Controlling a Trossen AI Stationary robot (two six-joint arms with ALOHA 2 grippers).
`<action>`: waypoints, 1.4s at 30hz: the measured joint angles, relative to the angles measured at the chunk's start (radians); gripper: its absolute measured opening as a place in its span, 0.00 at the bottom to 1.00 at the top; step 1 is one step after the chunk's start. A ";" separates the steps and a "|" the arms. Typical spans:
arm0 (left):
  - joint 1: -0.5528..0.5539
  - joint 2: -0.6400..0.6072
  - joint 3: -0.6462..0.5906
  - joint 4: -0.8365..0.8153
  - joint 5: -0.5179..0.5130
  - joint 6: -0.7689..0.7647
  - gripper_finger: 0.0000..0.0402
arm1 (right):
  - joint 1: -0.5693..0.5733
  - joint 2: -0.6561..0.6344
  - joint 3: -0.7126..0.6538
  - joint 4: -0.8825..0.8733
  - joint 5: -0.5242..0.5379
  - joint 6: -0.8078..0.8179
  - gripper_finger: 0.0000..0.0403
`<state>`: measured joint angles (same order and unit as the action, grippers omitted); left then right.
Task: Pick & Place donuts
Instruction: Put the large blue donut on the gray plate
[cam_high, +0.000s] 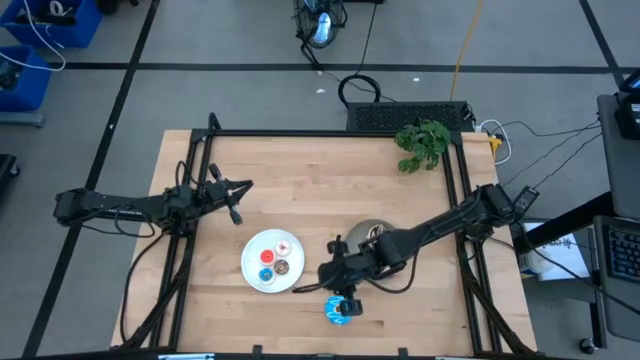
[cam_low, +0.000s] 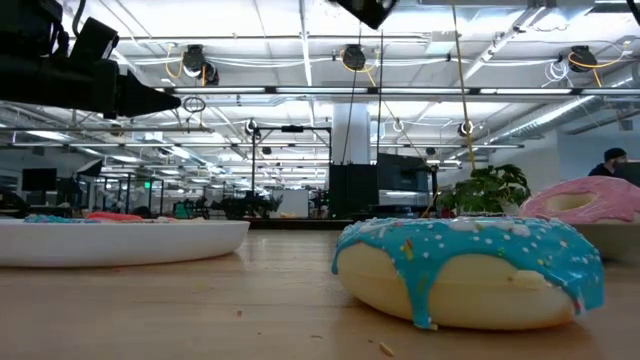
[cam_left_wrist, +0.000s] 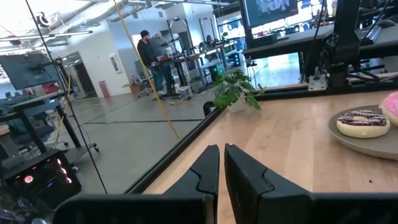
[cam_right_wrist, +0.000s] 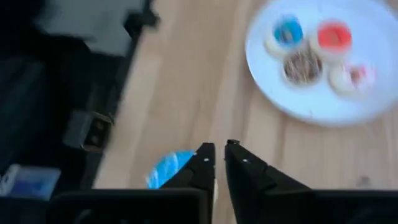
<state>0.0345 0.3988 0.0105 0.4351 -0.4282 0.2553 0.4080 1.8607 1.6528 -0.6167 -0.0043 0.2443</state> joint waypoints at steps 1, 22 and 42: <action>0.000 0.000 0.000 -0.003 0.000 0.001 0.08 | 0.000 -0.001 -0.006 0.038 0.000 -0.009 0.05; 0.000 0.000 0.000 -0.007 -0.010 -0.003 0.08 | 0.014 0.121 -0.030 0.090 -0.075 0.031 0.12; 0.000 0.000 0.000 -0.015 -0.015 -0.002 0.08 | 0.052 0.223 -0.058 0.033 0.029 -0.028 0.75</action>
<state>0.0342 0.3988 0.0105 0.4202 -0.4436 0.2535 0.4596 2.0841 1.5948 -0.5839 0.0250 0.2159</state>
